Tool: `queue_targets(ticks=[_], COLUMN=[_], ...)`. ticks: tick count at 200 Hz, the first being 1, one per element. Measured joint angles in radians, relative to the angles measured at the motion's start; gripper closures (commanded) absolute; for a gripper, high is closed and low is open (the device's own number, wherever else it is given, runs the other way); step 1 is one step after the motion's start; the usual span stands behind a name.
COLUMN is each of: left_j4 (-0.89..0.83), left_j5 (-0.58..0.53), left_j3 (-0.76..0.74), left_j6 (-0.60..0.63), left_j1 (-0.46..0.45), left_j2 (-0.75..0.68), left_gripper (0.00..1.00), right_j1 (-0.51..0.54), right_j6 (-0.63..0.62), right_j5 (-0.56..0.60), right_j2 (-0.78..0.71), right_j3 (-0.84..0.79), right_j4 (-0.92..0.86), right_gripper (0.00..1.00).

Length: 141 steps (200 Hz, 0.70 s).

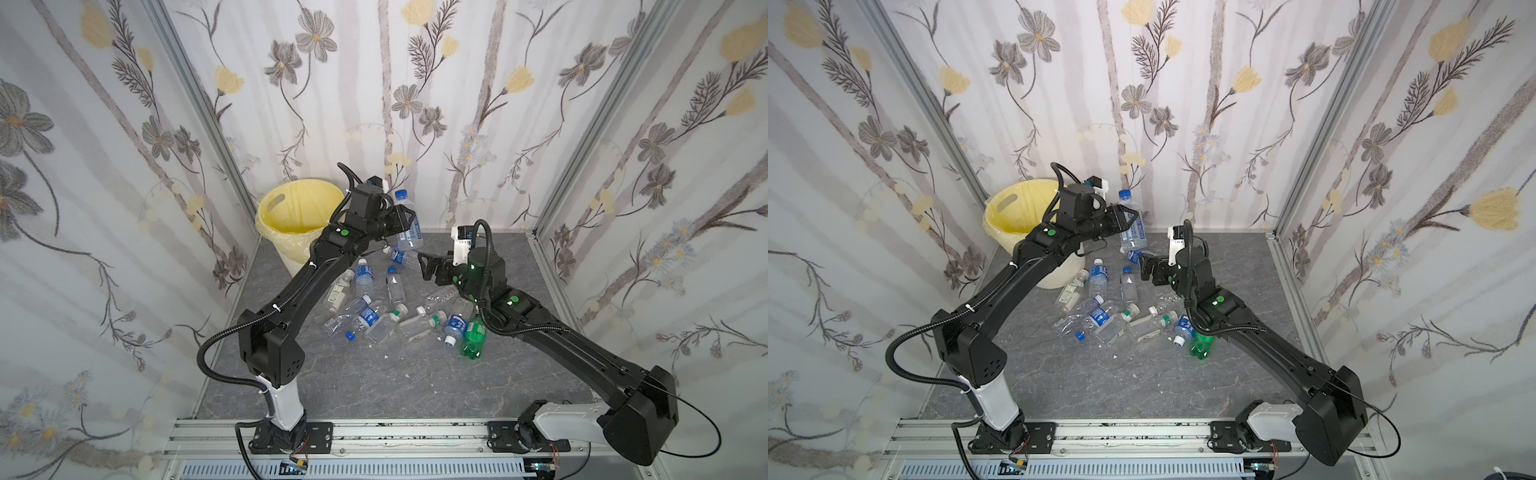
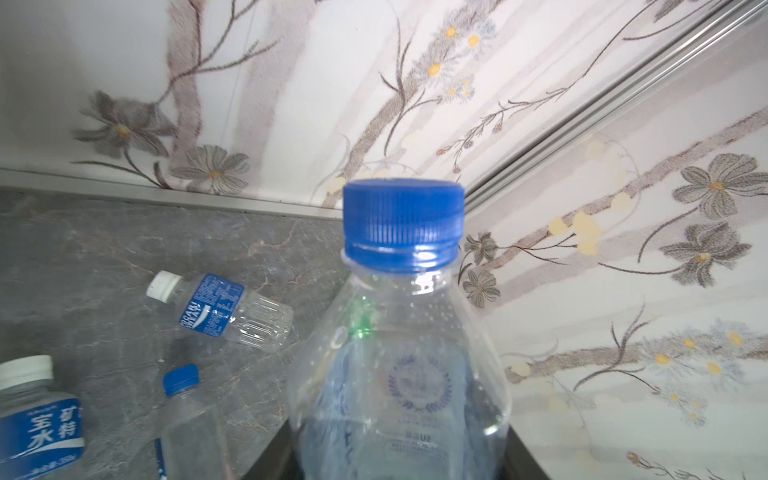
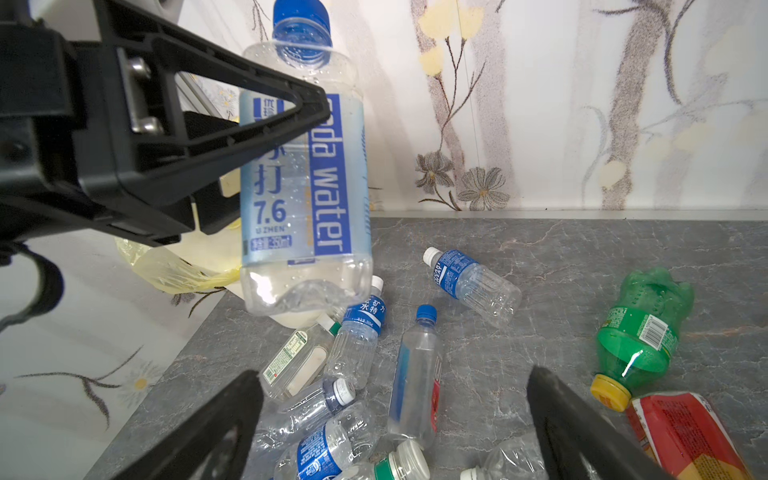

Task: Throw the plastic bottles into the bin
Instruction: 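Carry both bottles over the bin and open both grippers to drop them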

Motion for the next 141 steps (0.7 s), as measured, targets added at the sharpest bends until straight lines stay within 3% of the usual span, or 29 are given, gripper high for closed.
queue_targets(ticks=[73,141], left_j4=[-0.198,-0.301], left_j5=[-0.309,-0.584], left_j3=[0.214,0.329], left_j6=[0.235,0.421], left_j1=[0.005,0.046], left_j2=[-0.035,-0.066], left_gripper=[0.55,0.56], right_j1=[0.061,0.180], right_j6=[-0.105,-0.232], right_j5=[-0.061,-0.039], right_j2=[0.076,0.382], right_j3=[0.164,0.664], right_j4=[0.038,-0.163], right_gripper=[0.00,0.00])
